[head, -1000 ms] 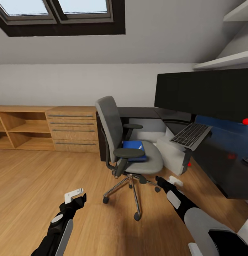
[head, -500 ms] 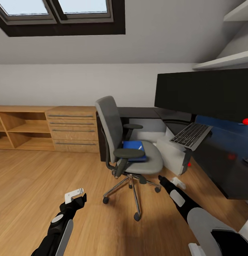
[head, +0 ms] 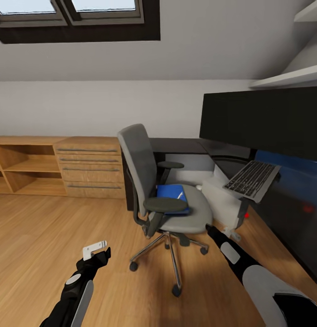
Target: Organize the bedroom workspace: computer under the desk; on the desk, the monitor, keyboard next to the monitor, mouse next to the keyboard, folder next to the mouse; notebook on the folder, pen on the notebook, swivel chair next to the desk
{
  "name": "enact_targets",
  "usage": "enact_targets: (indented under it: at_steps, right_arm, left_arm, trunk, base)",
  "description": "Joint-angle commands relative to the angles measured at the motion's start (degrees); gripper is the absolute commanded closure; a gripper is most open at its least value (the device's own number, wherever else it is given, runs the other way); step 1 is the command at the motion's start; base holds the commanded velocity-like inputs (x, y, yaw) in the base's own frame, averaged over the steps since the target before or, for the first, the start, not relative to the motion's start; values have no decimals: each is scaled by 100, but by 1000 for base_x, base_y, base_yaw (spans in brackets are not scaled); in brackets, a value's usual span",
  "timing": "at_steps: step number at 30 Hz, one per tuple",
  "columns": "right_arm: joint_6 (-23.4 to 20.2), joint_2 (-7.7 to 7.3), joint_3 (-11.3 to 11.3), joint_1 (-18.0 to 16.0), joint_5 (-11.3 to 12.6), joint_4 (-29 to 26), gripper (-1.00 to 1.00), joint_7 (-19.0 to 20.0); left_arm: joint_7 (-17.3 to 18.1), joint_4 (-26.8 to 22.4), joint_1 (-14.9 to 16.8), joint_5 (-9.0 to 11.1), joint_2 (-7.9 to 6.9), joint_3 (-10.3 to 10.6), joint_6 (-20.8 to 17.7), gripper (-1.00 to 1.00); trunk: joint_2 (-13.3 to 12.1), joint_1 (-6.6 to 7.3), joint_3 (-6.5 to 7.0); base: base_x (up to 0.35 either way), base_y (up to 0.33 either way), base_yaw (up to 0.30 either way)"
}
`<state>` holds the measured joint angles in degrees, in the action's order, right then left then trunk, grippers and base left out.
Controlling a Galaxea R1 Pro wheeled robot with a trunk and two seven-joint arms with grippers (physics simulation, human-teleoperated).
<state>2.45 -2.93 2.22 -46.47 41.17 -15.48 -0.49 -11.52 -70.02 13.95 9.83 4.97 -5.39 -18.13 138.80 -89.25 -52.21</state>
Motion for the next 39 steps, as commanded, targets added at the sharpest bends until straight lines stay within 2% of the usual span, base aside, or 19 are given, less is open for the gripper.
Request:
enact_targets:
  at_steps: [1,6,12,16,28,39]
  right_arm:
    - [10,-7,10,-3,30,-1,-100,-7]
    - [4,-127,49,-3,37,5,-100,-18]
    - [1,-225,461,-3,40,10,-100,-28]
    - [1,-239,625,-3,40,12,-100,-29]
    - [19,-220,682,-3,34,-5,-100,-3]
    - [10,-243,701,-3,40,13,-100,-2]
  left_arm:
    - [-26,-7,2,61,3,-2,-24,-100]
    - [-27,-11,2,55,3,0,-24,-100]
    - [-29,-5,2,54,-2,-5,-24,-100]
    - [-28,-12,2,60,-4,-6,-15,-100]
    - [-26,-12,2,68,-12,-85,-5,-100]
    - [-26,-12,2,70,-7,-94,2,-100]
  trunk:
    - [2,-1,-6]
    - [2,-1,-6]
    - [2,-1,-6]
    - [2,-1,-6]
    - [2,-1,-6]
    - [2,-1,-6]
  base:
    - [195,0,0]
    - [198,0,0]
    - [146,0,0]
    - [31,0,0]
    - [73,0,0]
    - [299,0,0]
